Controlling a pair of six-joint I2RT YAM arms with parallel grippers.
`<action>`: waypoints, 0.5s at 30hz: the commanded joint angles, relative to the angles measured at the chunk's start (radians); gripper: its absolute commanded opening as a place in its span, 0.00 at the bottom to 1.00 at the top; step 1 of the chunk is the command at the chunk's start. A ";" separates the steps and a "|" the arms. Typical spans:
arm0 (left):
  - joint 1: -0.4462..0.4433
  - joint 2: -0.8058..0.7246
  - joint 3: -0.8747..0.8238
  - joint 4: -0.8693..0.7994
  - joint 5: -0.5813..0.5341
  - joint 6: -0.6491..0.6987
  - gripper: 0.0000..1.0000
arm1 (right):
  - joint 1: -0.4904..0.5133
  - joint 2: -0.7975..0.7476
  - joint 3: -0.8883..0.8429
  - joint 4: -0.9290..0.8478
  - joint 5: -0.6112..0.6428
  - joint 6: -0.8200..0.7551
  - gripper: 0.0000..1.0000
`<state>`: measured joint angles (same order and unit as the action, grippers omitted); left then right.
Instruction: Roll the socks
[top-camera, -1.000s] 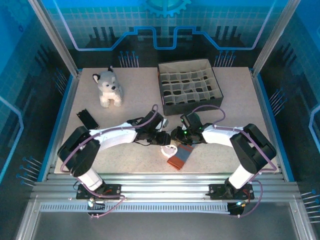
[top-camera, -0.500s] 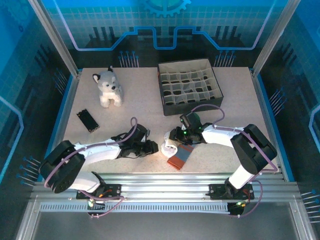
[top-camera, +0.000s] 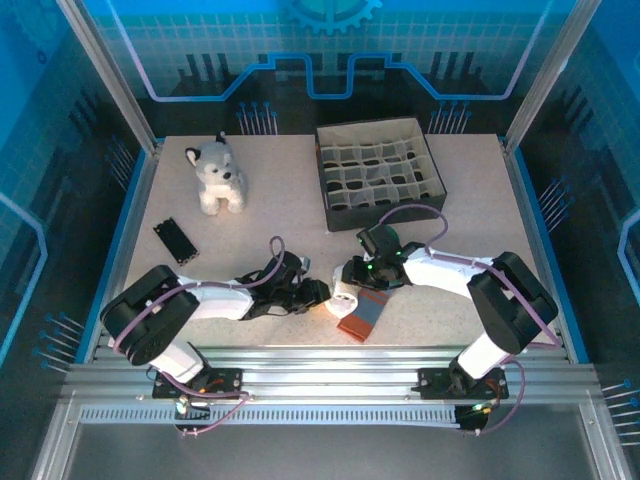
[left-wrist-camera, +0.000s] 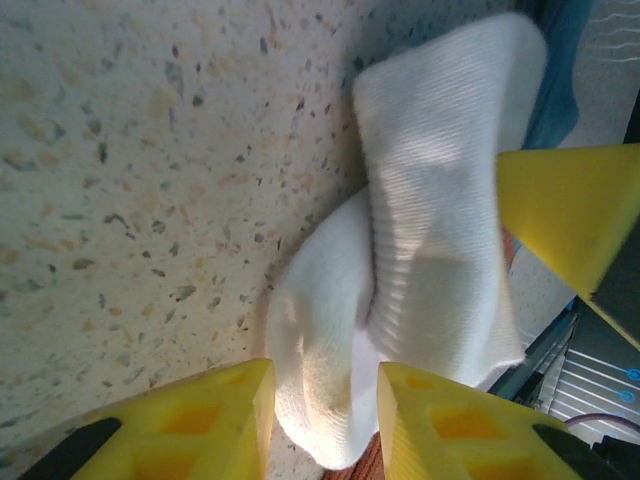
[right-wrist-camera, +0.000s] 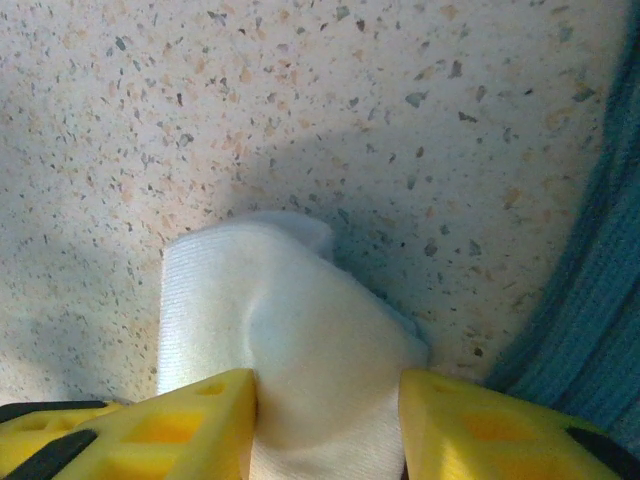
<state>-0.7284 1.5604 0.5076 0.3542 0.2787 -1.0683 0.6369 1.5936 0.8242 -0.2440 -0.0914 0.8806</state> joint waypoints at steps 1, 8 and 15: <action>-0.015 0.033 -0.006 0.049 0.014 -0.041 0.31 | 0.014 -0.028 0.040 -0.080 0.035 -0.036 0.42; -0.027 0.083 -0.009 0.111 0.017 -0.057 0.19 | 0.016 -0.040 0.093 -0.122 0.039 -0.073 0.44; -0.028 0.071 0.015 0.030 0.000 -0.002 0.08 | 0.022 -0.038 0.149 -0.165 0.009 -0.099 0.44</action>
<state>-0.7490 1.6310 0.5083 0.4278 0.2783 -1.0996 0.6441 1.5745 0.9360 -0.3534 -0.0696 0.8097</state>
